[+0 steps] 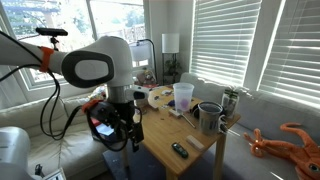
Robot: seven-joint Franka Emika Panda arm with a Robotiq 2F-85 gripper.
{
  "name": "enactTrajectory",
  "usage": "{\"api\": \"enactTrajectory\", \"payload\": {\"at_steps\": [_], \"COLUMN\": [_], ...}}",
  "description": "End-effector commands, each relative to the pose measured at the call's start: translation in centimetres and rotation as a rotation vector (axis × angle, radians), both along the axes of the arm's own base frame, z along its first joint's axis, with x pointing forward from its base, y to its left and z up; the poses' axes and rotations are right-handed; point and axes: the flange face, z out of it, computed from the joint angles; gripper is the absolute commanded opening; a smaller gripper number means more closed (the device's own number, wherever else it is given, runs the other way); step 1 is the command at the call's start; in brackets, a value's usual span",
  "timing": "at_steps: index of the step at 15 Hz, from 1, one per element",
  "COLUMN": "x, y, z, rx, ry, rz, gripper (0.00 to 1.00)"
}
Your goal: Slide the far right wooden block and move it to the middle of the table, slide the most forward wooden block and put it next to the other wooden block, put the toy car on top of both wooden blocks
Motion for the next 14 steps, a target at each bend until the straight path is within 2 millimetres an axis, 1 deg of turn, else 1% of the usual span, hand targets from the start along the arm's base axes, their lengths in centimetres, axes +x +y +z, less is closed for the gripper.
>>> {"api": "enactTrajectory", "payload": {"at_steps": [1,3,7,8,10,14], "x": [1.0,1.7,3.4,2.1,2.7,3.2], "y": [-4.7,-7.1,-11.0,-9.3,-10.4,-10.8], "z": [1.4,2.2,2.6,2.6,2.5,2.4], "rx": [0.076,0.104,0.150,0.125,0.137,0.137], "ry": [-0.066,-0.136,-0.222,-0.204,-0.213,-0.206], "rz": [-0.122,-0.157,-0.281,-0.231,-0.263,-0.270], "gripper": [1.00,1.00,1.00,1.00,1.00,1.00]}}
